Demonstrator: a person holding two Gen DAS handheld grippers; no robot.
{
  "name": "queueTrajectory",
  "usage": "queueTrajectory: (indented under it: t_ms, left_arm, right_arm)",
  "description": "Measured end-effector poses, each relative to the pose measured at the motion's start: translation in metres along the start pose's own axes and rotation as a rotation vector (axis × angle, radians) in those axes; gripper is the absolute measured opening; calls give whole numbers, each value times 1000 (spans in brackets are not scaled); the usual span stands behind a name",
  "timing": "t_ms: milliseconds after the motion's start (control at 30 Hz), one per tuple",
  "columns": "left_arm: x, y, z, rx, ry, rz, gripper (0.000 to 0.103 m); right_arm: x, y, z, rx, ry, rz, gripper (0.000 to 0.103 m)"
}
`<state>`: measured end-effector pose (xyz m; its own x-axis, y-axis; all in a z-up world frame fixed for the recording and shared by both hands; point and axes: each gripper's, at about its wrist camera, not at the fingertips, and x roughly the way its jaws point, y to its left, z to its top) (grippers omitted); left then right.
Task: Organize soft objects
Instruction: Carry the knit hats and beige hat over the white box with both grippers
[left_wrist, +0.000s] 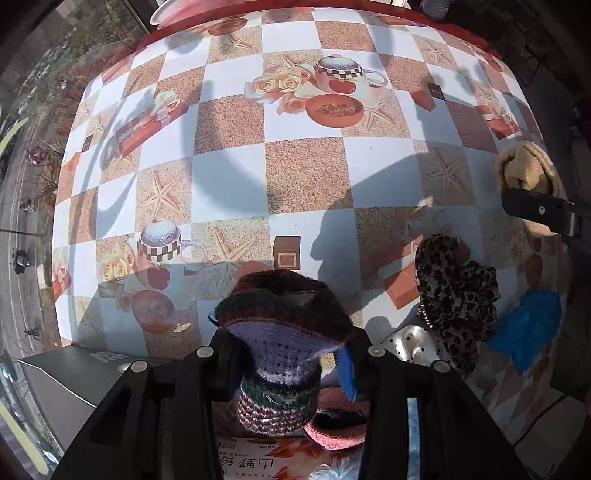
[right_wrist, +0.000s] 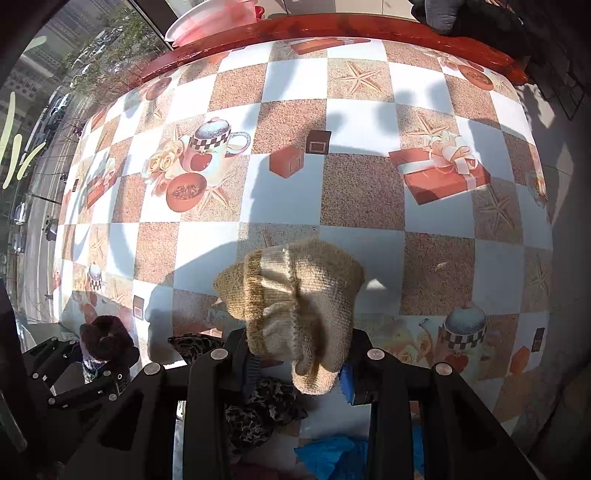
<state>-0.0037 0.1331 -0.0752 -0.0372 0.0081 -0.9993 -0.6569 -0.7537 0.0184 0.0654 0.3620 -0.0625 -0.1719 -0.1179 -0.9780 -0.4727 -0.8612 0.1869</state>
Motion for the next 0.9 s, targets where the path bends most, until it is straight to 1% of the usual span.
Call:
queueTrajectory:
  t_ms: [100, 133, 233, 267, 333, 433, 467, 567, 733, 900]
  left_arm:
    - [-21, 7, -13, 11, -37, -1, 44]
    - [-28, 12, -17, 17, -46, -2, 44]
    - [-39, 5, -39, 45, -68, -8, 44]
    - [-41, -10, -52, 56, -73, -11, 44]
    - [-52, -9, -66, 82, -85, -14, 44]
    - [-54, -16, -88, 119, -95, -17, 44]
    - [-61, -18, -103, 128, -94, -25, 44]
    - [-69, -18, -126, 159, -95, -38, 44]
    - [-84, -12, -160, 201, -98, -54, 44]
    - [-95, -3, -189, 234, -107, -54, 44]
  right_arm:
    - [-24, 15, -26, -18, -5, 22, 36]
    - [-32, 20, -41, -20, -8, 30, 36]
    - [-48, 24, -62, -10, -3, 71, 36]
    - [-52, 26, -69, -5, 0, 78, 36]
    - [-59, 35, -83, -5, 0, 81, 36]
    - [-76, 45, -105, 3, 5, 81, 36]
    - [-75, 51, -115, 11, 7, 81, 36]
    - [-89, 60, -140, 25, 3, 78, 36]
    - [-106, 76, -182, 69, 2, 72, 36]
    - [-113, 101, -212, 80, 1, 60, 36]
